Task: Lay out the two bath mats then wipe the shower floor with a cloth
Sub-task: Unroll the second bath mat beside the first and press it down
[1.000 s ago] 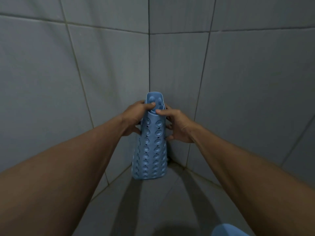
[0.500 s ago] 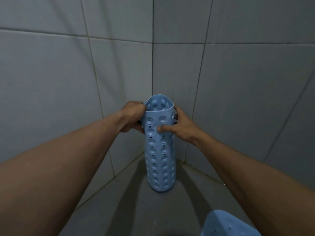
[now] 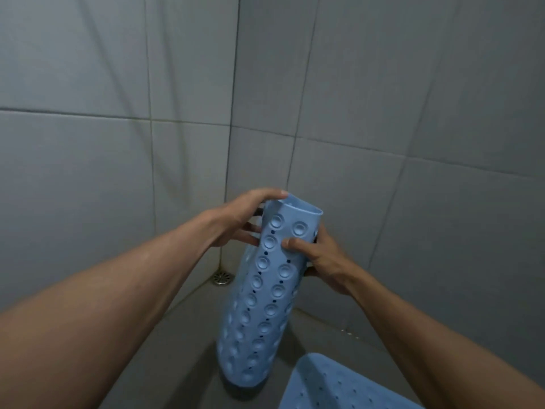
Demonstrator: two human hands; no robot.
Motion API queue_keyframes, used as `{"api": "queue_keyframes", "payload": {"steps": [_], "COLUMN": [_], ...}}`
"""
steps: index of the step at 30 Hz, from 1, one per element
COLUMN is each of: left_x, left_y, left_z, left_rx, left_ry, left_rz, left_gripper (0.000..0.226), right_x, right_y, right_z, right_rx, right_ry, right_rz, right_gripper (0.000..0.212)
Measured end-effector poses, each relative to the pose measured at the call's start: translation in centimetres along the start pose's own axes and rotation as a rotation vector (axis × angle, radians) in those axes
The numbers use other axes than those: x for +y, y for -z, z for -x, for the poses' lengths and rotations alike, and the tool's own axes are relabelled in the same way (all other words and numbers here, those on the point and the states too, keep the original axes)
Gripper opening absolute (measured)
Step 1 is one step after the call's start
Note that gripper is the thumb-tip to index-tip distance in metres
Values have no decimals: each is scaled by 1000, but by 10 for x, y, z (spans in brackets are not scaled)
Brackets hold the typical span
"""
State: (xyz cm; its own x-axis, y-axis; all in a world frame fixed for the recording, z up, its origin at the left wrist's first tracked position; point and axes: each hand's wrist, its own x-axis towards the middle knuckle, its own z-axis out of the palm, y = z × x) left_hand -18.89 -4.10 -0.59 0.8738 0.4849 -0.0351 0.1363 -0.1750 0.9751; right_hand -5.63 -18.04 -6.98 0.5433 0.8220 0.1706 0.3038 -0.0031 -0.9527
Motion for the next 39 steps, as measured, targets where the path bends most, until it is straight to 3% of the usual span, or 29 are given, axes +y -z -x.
{"api": "queue_keyframes", "payload": {"steps": [6,9,12,15,22,28,39], "left_x": [34,52,66,72,98,109,80], "left_y": [-57,-91,-126,-165,-283,-360,-346], "left_z": [7,17,28,30,63,100,164], "left_rx": [-342,-391,-407,-482,-522,-509,-298], "left_ry": [-137,-138,-65,-110,-162,-119,10], "left_rz": [-49,-101,-149,-100,-120,-142,-27], "left_gripper": [64,66,83,68,55,51,48], "right_x": [-34,-52,-64,-67,-49,-32,-19], "right_y": [58,87,118,148,221,273,244], "right_z": [68,103,137,171,263,318,330], "right_rx": [129,200,229,272,363,284,17], "right_ry": [-36,-64,-69,-53,-3,20,33], "right_rz": [37,57,76,69,-18,-54,-163], "right_gripper": [66,65,67,68,63,57,51]}}
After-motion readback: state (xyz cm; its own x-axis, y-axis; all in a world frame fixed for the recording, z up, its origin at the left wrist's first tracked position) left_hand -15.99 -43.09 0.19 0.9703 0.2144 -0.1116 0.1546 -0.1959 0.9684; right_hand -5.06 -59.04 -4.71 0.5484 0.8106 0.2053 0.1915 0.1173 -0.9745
